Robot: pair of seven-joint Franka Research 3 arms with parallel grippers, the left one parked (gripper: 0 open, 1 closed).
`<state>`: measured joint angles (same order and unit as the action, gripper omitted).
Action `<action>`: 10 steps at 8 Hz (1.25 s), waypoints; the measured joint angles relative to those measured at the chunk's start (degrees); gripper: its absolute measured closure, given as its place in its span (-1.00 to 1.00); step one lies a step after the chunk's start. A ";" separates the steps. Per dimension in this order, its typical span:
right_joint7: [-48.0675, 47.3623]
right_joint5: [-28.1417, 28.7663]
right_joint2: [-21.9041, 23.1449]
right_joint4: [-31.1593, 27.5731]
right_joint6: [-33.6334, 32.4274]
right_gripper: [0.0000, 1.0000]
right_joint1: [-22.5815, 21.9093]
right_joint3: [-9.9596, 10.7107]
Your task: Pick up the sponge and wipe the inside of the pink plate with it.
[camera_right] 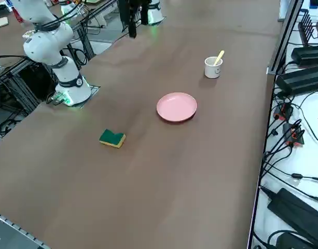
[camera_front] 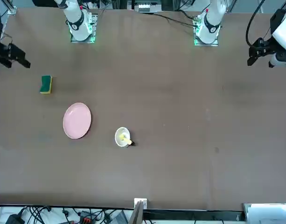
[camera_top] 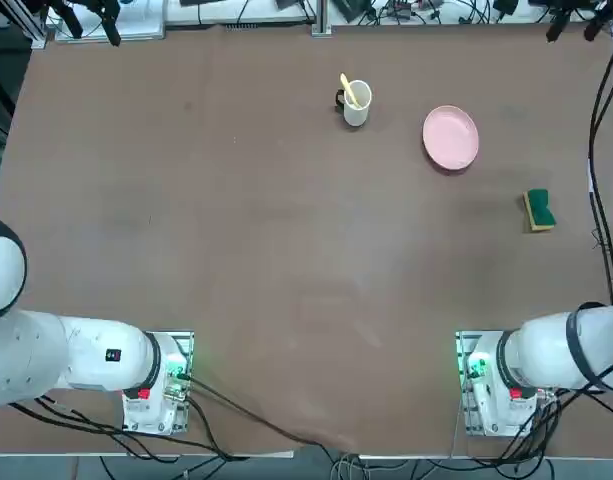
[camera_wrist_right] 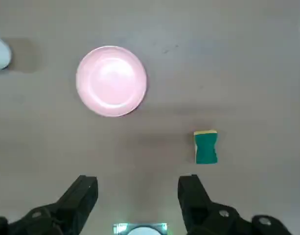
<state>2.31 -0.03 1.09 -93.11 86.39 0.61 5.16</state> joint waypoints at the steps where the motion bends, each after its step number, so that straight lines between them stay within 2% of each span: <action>1: 0.79 -0.02 -0.99 -1.66 2.74 -1.00 2.11 0.17; 4: 10.05 -0.07 -2.15 -11.26 15.74 -1.00 10.05 0.51; 6: 12.23 -0.06 -2.36 -18.91 24.70 -1.00 13.94 0.68; 8: 13.46 -0.06 -2.52 -27.44 33.56 -1.00 15.79 0.69; 10: 14.80 -0.06 -2.68 -34.17 39.31 -1.00 15.89 0.54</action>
<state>17.11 -0.09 -1.59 -127.29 125.70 16.50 5.70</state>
